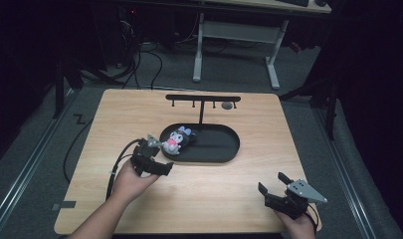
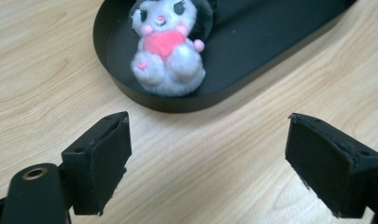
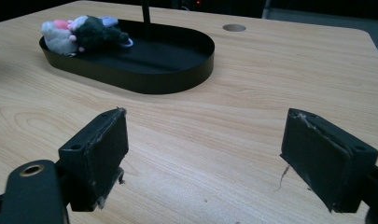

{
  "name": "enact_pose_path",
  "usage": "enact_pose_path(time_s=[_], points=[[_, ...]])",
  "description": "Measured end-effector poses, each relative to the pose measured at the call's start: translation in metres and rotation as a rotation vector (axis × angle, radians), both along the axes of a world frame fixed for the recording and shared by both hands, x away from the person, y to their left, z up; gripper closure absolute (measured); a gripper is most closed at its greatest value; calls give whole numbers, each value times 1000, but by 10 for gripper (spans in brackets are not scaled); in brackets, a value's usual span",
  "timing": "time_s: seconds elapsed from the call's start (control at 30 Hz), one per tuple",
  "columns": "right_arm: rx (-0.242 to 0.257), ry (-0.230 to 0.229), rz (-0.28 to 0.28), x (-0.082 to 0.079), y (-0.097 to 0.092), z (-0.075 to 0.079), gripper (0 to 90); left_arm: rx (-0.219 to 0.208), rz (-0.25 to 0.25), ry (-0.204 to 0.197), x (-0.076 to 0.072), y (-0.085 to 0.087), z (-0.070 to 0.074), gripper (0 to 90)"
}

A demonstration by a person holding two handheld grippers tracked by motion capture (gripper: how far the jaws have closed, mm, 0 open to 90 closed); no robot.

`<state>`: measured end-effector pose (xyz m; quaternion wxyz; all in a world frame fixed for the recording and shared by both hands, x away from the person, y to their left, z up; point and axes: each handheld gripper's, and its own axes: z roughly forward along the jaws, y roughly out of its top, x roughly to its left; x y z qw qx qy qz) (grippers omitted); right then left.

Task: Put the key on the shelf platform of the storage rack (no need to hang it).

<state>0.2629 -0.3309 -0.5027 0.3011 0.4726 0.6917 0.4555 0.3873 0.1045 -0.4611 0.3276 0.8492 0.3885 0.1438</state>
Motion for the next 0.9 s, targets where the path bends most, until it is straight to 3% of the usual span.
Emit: enact_pose_path(time_s=[0.33,0.63,0.9], points=[[-16,7,5,-1,3,-3,147,-117,17,-71,-34,30,-22,161],[-30,6,4,-1,5,-6,147,-193,35,-145,-62,55,-43,165],[-38,12,-8,0,9,-8,147,-190,27,-187,-72,62,-44,155]])
